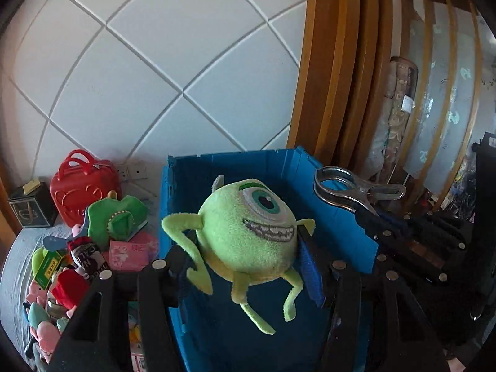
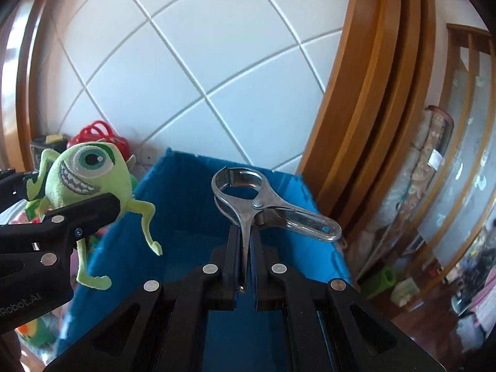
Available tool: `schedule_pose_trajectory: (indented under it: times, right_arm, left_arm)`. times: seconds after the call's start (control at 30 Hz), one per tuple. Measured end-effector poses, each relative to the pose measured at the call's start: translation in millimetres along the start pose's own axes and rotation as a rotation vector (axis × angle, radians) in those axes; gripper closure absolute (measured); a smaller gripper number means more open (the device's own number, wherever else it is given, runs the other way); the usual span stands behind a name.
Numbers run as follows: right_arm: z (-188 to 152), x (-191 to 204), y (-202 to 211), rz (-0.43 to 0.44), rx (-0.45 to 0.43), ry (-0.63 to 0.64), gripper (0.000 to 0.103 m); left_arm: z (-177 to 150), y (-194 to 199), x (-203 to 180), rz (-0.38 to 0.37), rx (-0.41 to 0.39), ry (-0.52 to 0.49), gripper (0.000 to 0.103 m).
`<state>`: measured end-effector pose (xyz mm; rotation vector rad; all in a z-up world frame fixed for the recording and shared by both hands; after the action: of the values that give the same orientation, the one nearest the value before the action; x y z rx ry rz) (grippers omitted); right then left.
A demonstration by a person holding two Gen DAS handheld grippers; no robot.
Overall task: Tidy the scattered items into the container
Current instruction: 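Carry both items over the blue bin and open both grippers to drop them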
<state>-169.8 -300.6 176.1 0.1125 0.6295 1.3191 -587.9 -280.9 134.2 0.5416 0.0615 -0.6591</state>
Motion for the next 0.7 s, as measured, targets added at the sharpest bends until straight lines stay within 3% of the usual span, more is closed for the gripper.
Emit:
schedule_pose_trajectory:
  times: [0.2,0.37,0.53,0.63,0.7]
  right_arm:
    - [-59,-8,-106,0.12,0.283,0.039,0.098]
    - [-124,-3,-159,0.194,0.542,0.083,0.098]
    - [-177,-7,-185,0.224,0.726,0.112,0.098]
    - [-204,-5,-194,0.239,0.798,0.123,0.098]
    - [-220,0,-198,0.254,0.839,0.132,0.098]
  left_arm:
    - [-58,-106,-15,0.114,0.315,-0.051,0.046]
    - [-116,-164,-7,0.141,0.562,0.012,0.046]
    - [-157,-204,-4,0.168,0.719,0.029,0.045]
    - [-183,-218,-10,0.157,0.768,0.018,0.045]
    - [-208,-221,-14,0.146,0.851,0.021,0.045]
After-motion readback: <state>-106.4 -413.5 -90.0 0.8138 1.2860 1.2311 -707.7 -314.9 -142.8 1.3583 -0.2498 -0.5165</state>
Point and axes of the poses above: each gripper's, at about its wrist camera, not at the fingertips, and y roughly against the way its jaws point, x to its left, z to its top, the point moved 10 cm from there along -y, roughly the way its jaws point, and after that the axes turned 5 degrees about -x, right-handed, at the moved point
